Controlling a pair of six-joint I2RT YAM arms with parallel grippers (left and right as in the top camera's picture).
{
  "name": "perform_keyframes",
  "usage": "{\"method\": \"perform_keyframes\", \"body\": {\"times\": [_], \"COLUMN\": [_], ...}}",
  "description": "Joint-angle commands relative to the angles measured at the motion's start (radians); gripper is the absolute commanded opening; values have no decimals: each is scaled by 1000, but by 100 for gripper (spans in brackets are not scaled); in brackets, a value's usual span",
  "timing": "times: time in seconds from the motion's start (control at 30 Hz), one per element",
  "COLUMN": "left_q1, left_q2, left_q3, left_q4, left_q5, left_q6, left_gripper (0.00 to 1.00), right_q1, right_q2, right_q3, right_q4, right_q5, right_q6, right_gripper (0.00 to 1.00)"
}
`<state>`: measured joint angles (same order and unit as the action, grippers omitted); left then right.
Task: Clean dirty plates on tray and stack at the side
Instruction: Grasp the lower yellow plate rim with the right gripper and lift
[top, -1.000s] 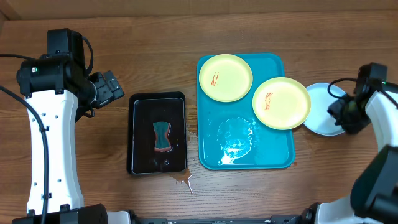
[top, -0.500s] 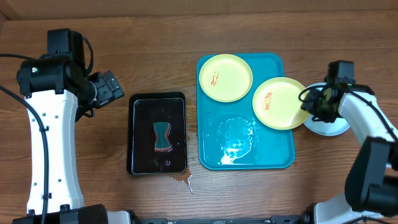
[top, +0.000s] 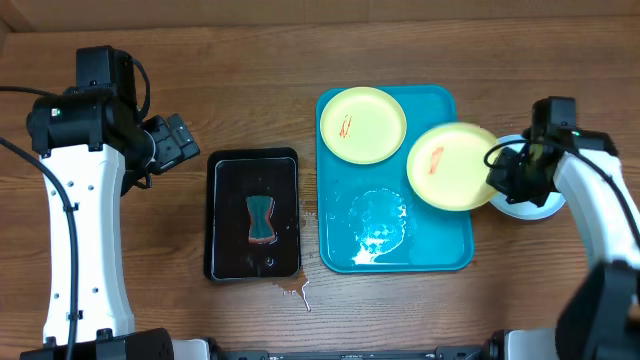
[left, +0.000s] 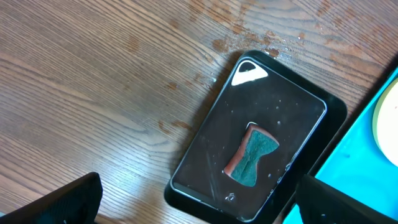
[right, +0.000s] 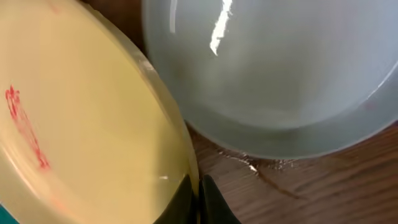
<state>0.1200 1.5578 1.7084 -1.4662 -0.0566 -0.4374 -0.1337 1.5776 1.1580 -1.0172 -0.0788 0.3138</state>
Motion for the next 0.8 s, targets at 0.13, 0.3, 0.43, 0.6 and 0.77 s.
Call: {"method": "perform_keyframes", "body": {"times": [0.13, 0.3, 0.43, 0.6, 0.77], "left_q1": [4, 4, 4, 4, 4], "left_q2": [-9, -9, -9, -9, -9], "left_q3": [17, 17, 17, 17, 17], "left_q4": [4, 4, 4, 76, 147], "left_q5": [-5, -6, -5, 2, 72], "left_q6": [15, 15, 15, 11, -47], "left_gripper": [100, 100, 100, 100, 100], "right_q1": [195, 357, 402, 400, 400], "right_q2": [-107, -87, -68, -62, -63], "right_q3": [23, -119, -230, -289, -286], "right_q4": [-111, 48, 181, 254, 242], "right_q5": [-28, -23, 53, 62, 62], "right_q6": [-8, 0, 90, 77, -31], "right_gripper": [4, 4, 4, 4, 37]}}
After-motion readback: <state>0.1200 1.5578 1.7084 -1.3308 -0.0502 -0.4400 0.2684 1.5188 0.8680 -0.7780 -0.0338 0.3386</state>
